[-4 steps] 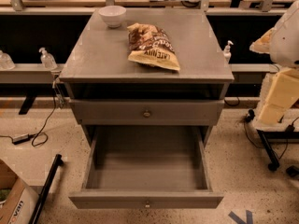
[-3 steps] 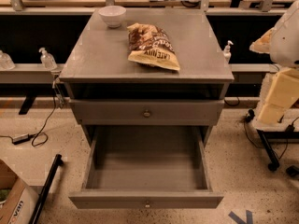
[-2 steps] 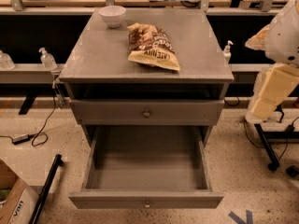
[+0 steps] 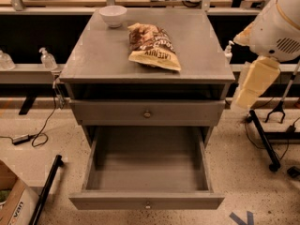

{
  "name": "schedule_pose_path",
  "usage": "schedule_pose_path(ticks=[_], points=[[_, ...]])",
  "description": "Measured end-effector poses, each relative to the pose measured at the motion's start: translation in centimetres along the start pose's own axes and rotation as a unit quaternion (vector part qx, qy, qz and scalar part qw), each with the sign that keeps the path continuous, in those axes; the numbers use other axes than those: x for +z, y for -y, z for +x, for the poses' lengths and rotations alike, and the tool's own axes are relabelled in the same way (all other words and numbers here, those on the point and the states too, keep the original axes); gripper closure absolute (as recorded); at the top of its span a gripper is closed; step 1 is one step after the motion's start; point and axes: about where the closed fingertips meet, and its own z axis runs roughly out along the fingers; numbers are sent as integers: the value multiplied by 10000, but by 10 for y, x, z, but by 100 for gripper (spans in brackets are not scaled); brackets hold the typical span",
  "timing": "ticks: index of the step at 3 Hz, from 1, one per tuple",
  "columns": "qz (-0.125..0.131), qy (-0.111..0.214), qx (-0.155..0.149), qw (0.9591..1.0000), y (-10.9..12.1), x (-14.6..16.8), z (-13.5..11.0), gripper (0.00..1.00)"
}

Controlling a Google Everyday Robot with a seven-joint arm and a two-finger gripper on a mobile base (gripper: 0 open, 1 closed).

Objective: Place brown chip bag into middle drawer

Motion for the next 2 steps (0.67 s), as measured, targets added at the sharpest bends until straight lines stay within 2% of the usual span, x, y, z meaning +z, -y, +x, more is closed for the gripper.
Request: schedule_pose_path(ticks=[1, 2], points=[[-24, 90, 211, 9997, 0, 2, 4, 0], [147, 566, 414, 9974, 14, 15, -19, 0]])
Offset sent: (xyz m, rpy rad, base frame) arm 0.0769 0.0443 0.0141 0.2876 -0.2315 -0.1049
